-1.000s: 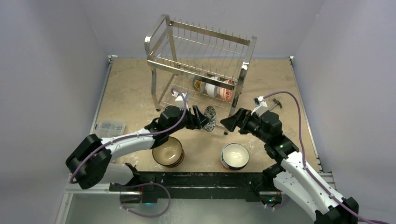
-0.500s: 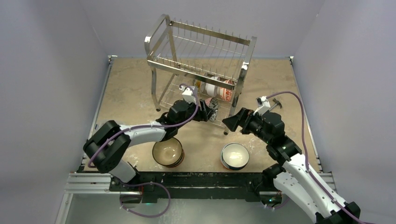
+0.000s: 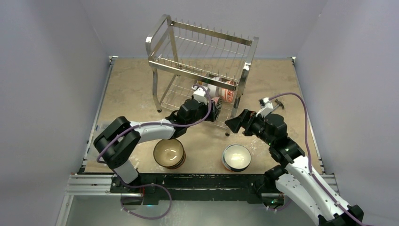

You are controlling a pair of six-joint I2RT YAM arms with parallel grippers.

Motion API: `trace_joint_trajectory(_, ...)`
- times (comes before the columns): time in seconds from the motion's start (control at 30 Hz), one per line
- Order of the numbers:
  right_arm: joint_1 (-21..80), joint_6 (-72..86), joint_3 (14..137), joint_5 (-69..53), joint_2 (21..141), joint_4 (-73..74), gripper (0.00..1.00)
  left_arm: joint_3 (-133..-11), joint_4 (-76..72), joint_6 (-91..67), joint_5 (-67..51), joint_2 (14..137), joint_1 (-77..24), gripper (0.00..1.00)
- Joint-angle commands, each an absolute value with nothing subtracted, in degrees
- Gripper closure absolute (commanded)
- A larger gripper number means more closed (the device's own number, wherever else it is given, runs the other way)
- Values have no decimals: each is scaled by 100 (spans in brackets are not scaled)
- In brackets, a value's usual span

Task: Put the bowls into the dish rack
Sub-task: Place the bowl in the dish rack.

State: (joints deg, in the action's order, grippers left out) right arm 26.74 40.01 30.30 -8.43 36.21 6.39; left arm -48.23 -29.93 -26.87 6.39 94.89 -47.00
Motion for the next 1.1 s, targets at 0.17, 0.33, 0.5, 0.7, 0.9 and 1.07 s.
trace_joint_trajectory(0.17,2698,3880,3288,-711,3612,585,1,-5363,-2938,-1905,1267,9694,-5231,100)
trace_joint_trajectory(0.33,2699,3887,3265,-716,3604,584,1,-5462,-2819,-1870,1817,9865,-5498,100)
trace_joint_trajectory(0.5,2698,3876,3293,-703,3595,597,1,-5499,-2859,-2064,1755,9945,-5528,100)
trace_joint_trajectory(0.7,2698,3876,3318,-677,3562,605,1,-5603,-2882,-2155,1540,9941,-5529,98)
trace_joint_trajectory(0.9,2698,3860,3406,-643,3527,633,1,-5753,-2685,-2206,1198,9896,-5528,53)
trace_joint_trajectory(1.07,2699,3841,3451,-622,3492,633,1,-5827,-2439,-2315,1270,9813,-5529,32)
